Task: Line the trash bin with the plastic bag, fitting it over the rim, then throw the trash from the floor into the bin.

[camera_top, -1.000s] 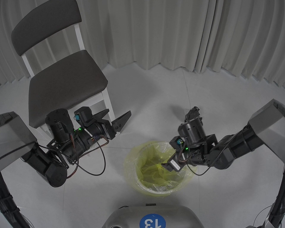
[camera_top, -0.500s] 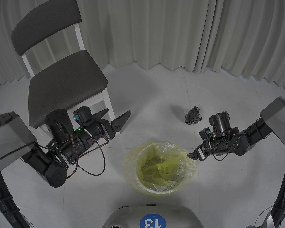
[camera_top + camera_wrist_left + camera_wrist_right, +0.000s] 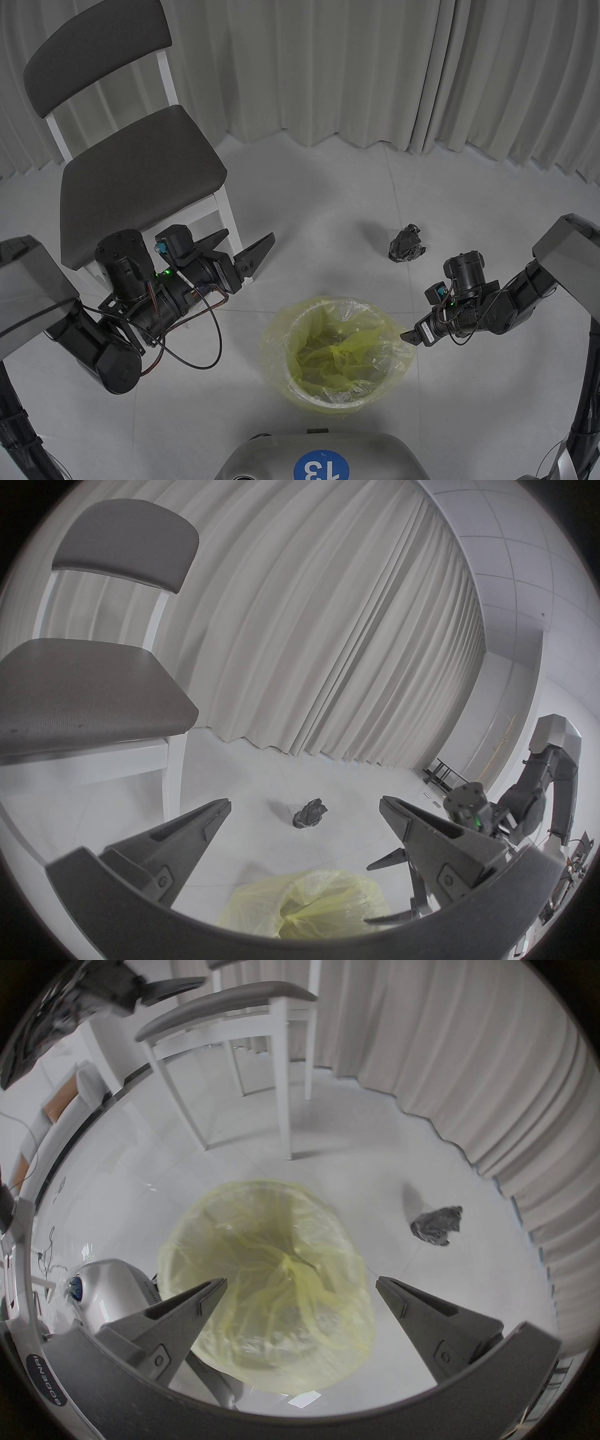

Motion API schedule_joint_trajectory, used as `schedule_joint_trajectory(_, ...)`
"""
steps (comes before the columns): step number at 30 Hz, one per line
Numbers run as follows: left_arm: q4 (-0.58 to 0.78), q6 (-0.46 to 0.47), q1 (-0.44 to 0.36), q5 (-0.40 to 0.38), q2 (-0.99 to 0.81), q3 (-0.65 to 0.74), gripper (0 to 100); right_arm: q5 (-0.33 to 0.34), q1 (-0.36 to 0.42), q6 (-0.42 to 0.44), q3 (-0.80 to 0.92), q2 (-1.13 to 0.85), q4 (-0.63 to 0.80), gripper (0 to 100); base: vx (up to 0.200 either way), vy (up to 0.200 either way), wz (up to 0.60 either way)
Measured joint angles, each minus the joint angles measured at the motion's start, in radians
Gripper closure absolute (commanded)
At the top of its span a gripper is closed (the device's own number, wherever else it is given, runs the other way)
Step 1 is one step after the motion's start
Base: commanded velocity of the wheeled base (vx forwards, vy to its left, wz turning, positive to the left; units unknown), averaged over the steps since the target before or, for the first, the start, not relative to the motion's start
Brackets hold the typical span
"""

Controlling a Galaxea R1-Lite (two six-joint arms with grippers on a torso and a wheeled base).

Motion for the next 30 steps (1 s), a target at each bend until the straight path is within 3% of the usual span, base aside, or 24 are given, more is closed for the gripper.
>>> schedule_joint_trajectory(12, -0.001, 0.0, -0.003, 0.0, 0.007, 0.0, 0, 0.006, -0.029, 0.0, -0.016, 0.06, -0.01, 0, 0.0, 0.0, 0.0)
schedule_joint_trajectory(30, -0.001, 0.0, -0.002, 0.0, 0.009, 0.0, 0, 0.022, 0.03, 0.001, -0.024, 0.1, -0.017, 0, 0.0, 0.0, 0.0)
